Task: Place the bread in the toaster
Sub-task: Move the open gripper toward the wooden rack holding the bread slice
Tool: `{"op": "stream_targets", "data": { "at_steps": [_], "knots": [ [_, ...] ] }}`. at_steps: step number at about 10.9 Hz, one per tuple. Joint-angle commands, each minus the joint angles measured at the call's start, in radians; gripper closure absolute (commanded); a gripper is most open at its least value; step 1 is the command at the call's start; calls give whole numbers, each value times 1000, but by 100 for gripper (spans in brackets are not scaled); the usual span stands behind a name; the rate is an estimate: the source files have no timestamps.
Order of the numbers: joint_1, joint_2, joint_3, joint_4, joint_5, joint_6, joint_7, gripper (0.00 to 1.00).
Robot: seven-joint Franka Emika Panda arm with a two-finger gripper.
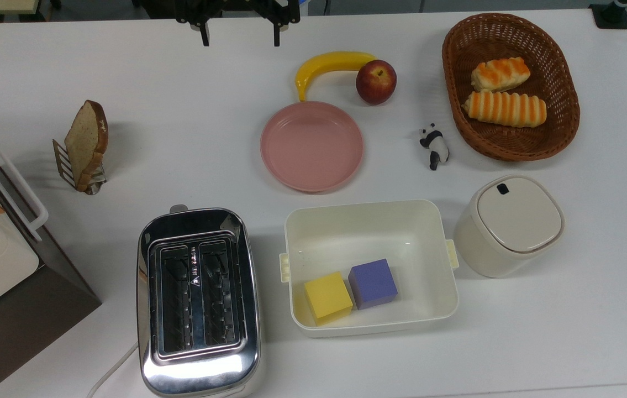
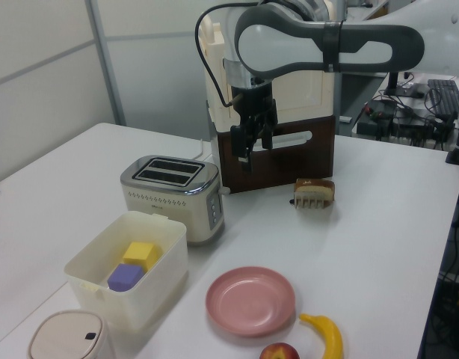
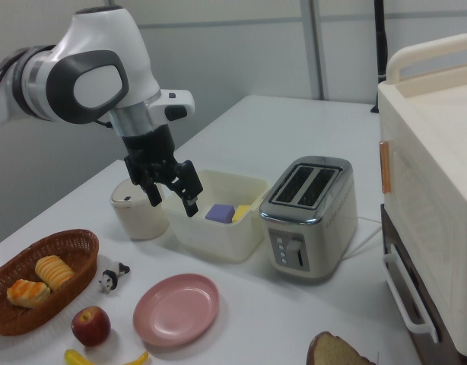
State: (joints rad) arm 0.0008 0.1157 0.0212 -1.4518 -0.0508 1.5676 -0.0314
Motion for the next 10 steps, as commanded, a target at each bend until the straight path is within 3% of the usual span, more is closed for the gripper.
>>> {"op": "stream_targets", "data": {
  "at_steps": [1, 7, 10],
  "knots": [
    [-5, -31, -13, -21, 6, -55, -4, 0],
    [-53, -15, -20, -22, 2, -55, -77, 0],
    [-100, -14, -18, -62, -92, -51, -218, 0]
  ]
}}
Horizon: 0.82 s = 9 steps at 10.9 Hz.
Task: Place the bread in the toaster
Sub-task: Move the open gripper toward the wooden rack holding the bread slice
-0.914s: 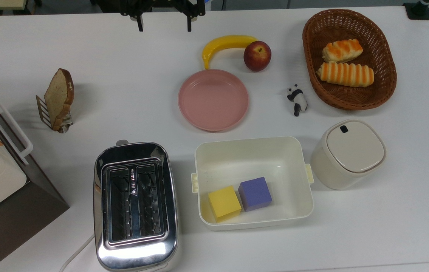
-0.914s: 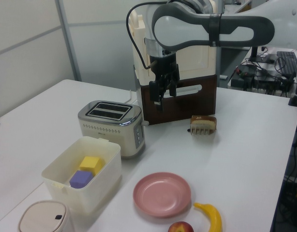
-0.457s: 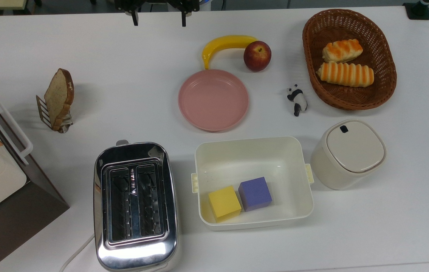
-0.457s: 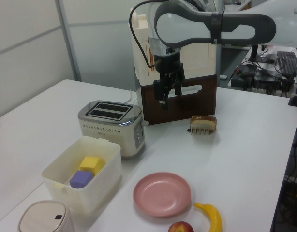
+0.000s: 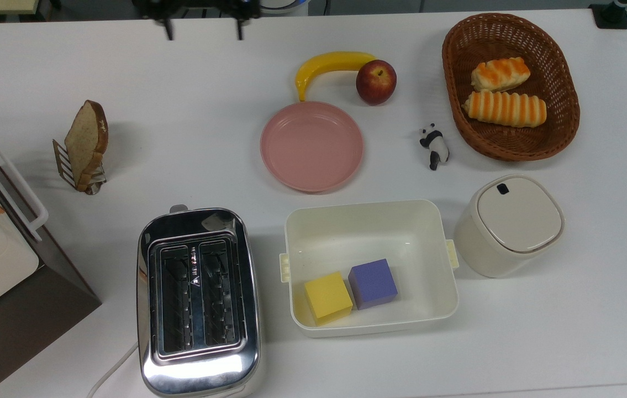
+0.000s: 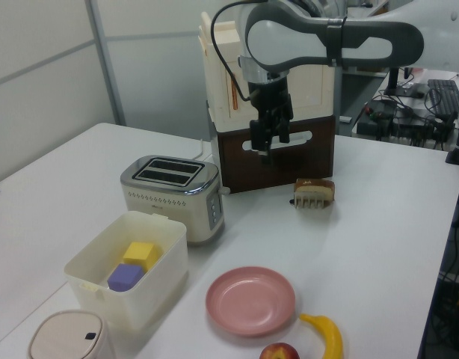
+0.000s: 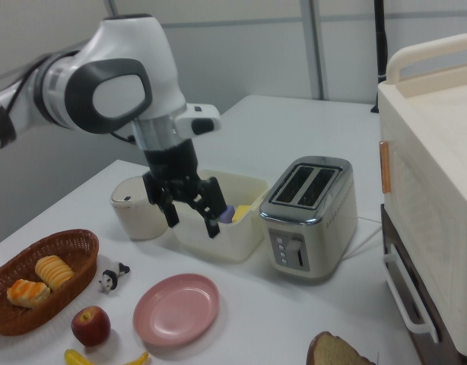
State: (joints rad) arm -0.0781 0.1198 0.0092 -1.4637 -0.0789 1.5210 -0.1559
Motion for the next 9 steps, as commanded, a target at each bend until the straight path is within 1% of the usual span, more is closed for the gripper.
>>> {"op": "stream_targets", "data": {
  "at_steps": [1, 3, 6, 8, 9],
  "knots": [
    [-47, -19, -6, -70, -76, 2, -117, 0],
    [-100, -23, -8, -153, -99, 97, -172, 0],
    [-147, -23, -6, -311, -169, 284, -177, 0],
    [-198, -20, -6, -371, -174, 385, -177, 0],
    [-198, -20, -6, -397, -174, 430, -177, 0]
  ]
}}
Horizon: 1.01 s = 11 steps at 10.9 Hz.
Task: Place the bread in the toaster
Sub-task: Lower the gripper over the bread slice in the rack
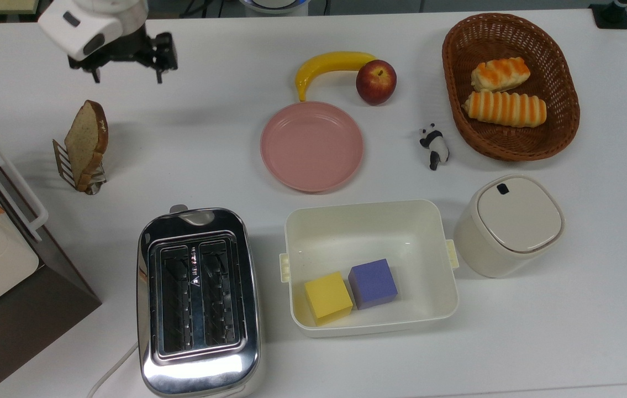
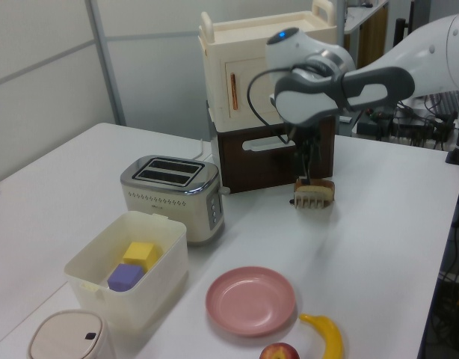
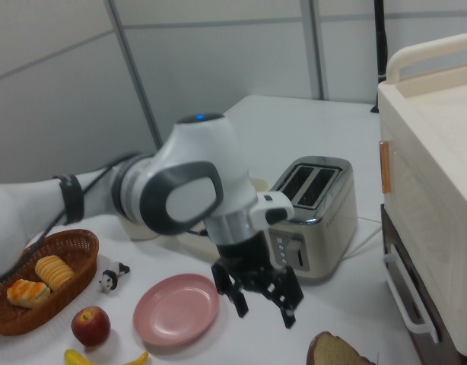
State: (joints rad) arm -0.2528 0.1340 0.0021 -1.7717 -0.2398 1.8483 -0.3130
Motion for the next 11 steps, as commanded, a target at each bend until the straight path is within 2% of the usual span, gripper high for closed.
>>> {"op": "stream_targets", "data": {
  "at_steps": [1, 3, 6, 7, 10, 11],
  "knots": [
    [-26, -34, 1, -112, -13, 130, -20, 0],
    [-57, -27, -1, -158, -44, 216, -20, 0],
    [-91, 35, -1, -153, -99, 322, -20, 0],
    [-104, 50, -1, -152, -125, 350, -20, 7],
    [-108, 84, -1, -126, -141, 390, -18, 57],
    [-109, 84, -4, -108, -138, 387, -18, 63]
  ]
}}
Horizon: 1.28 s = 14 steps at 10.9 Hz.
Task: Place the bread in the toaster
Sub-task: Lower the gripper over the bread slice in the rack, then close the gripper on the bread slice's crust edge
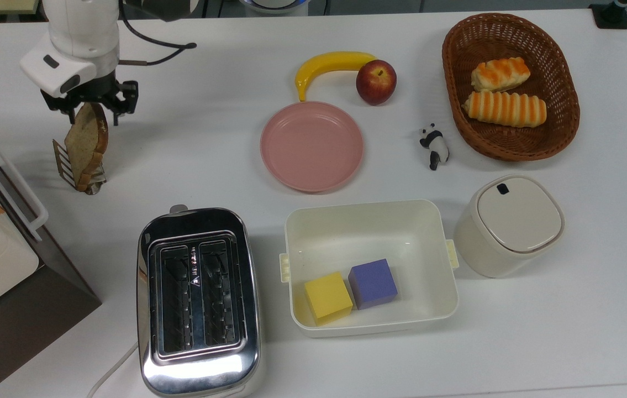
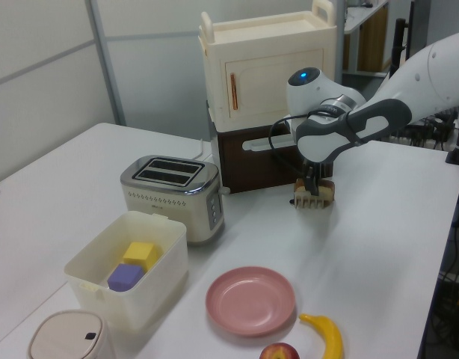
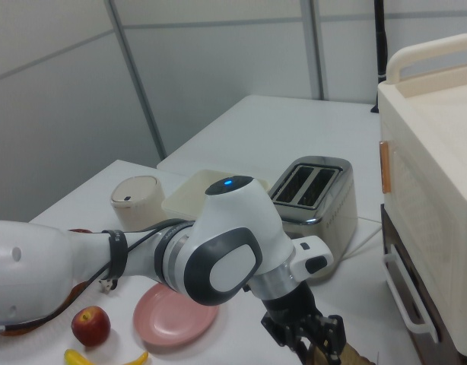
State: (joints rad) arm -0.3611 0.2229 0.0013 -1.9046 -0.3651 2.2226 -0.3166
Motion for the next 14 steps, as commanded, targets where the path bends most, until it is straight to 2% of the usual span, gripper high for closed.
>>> {"op": "stream_targets", "data": {
  "at_steps": [1, 2, 3, 6, 7, 8, 9, 10, 14],
  "knots": [
    [-1, -7, -3, 59, -9, 6, -13, 70],
    [-1, -7, -3, 96, 0, -7, -7, 73],
    [1, -7, -3, 122, 2, -41, -9, 82],
    [8, -8, 6, 179, 17, -92, -9, 86],
    [11, -7, 8, 174, 17, -112, -16, 83],
    [11, -1, 8, 170, 17, -115, -16, 31],
    [11, 0, 8, 165, 15, -115, -16, 24],
    [11, 0, 9, 164, 15, -116, -15, 11],
    [28, 33, 11, 144, 15, -162, -38, 9]
  ]
}}
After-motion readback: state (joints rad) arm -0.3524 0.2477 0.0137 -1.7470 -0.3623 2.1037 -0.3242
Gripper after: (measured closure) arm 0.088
